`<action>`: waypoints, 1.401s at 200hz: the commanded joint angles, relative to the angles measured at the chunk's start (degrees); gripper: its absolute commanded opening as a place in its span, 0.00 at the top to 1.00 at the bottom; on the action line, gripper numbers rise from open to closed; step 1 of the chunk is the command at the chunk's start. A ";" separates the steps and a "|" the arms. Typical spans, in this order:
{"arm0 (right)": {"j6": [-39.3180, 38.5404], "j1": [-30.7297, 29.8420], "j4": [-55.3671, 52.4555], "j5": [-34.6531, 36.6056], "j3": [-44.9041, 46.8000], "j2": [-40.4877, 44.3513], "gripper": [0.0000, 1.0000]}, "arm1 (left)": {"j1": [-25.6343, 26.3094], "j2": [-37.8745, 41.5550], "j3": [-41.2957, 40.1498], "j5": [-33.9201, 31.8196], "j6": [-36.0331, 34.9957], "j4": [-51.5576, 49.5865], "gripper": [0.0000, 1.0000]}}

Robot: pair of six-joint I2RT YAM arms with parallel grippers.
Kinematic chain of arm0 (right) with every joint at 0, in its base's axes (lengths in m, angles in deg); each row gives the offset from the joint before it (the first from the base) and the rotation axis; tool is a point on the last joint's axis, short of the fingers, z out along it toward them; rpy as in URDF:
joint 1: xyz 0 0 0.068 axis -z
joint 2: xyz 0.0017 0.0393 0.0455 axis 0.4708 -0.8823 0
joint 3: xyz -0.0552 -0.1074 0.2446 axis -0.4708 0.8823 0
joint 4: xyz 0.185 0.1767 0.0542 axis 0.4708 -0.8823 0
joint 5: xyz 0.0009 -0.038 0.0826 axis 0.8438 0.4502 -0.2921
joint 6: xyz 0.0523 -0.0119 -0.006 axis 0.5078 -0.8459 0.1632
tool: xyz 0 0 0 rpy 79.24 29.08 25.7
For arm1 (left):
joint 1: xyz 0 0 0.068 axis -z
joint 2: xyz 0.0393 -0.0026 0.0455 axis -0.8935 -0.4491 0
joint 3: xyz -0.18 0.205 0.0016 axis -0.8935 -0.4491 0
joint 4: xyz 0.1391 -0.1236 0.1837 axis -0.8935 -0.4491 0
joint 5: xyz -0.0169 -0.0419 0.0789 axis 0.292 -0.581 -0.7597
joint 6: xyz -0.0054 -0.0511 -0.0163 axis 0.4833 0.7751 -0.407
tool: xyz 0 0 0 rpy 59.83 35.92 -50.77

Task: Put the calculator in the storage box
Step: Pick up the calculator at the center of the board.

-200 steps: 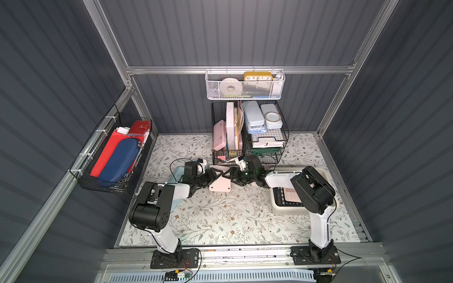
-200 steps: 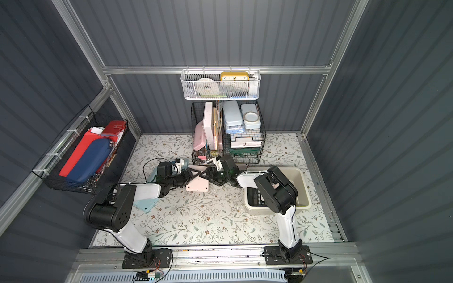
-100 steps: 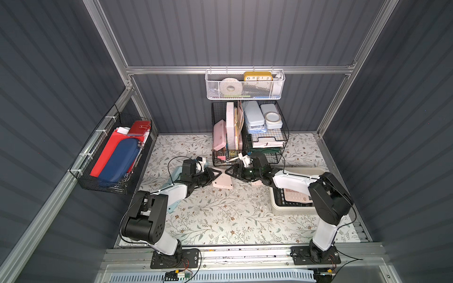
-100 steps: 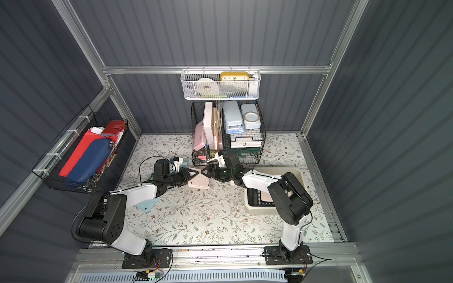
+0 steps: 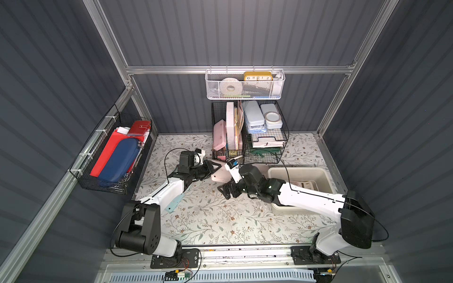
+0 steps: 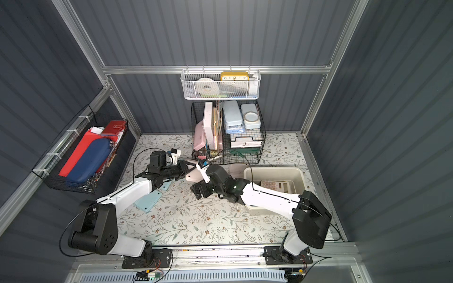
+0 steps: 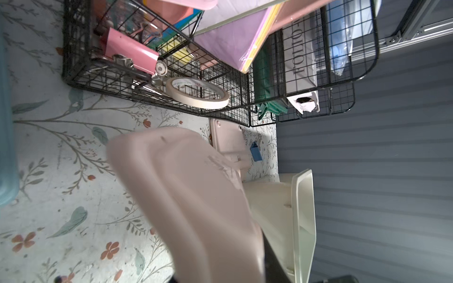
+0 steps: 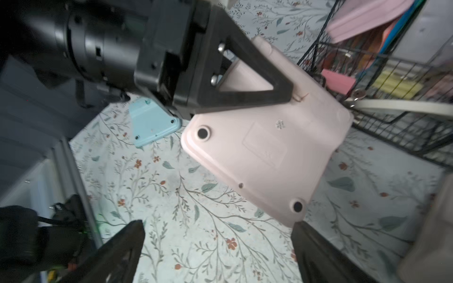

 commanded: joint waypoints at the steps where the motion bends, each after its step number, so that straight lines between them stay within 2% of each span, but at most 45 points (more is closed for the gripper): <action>1: -14.59 -3.86 1.30 18.86 2.34 0.42 0.01 | 0.04 2.51 2.54 2.11 -2.24 -5.28 0.75; 42: -30.49 -10.35 10.72 39.20 2.89 -5.11 0.01 | 0.04 4.00 3.83 4.31 -2.12 -8.24 0.75; 65: -36.71 -11.44 13.41 45.30 0.70 -9.80 0.01 | 0.04 4.21 4.14 5.78 -2.04 -8.73 0.75; 88: -39.68 -11.66 17.50 50.14 -0.70 -12.92 0.05 | 0.04 4.21 3.89 6.75 -1.80 -8.44 0.75; 102: -40.24 -11.71 18.67 50.32 -1.06 -13.57 0.13 | 0.04 4.12 3.54 7.15 -1.61 -8.15 0.75; 119: -39.86 -11.78 19.25 49.98 -1.33 -13.83 0.30 | 0.04 3.85 3.27 7.49 -1.53 -7.82 0.75; 136: -39.60 -11.87 19.60 49.80 -1.58 -14.18 0.33 | 0.05 3.57 2.86 7.69 -0.74 -6.94 0.75; 154: -39.40 -11.89 19.96 49.71 -1.73 -14.48 0.44 | 0.03 3.02 2.48 8.61 0.43 -5.57 0.74; 179: -37.76 -12.02 19.28 49.19 -1.92 -14.30 0.66 | 0.04 2.65 2.30 9.47 1.84 -3.97 0.72; 193: -36.00 -12.06 17.39 49.21 -2.50 -14.26 0.77 | 0.04 2.62 2.66 9.94 2.45 -3.64 0.66; 214: -32.82 -12.06 13.96 49.47 -3.37 -13.60 0.90 | 0.04 2.96 3.84 9.67 2.33 -4.71 0.49; 257: -21.54 -10.83 2.51 46.00 -4.38 -8.39 0.97 | 0.04 6.62 8.22 3.81 0.37 -11.44 0.02; 280: -15.17 -8.53 -3.54 41.37 -3.97 -3.71 1.00 | -0.05 11.27 10.82 -3.01 -0.42 -16.09 0.01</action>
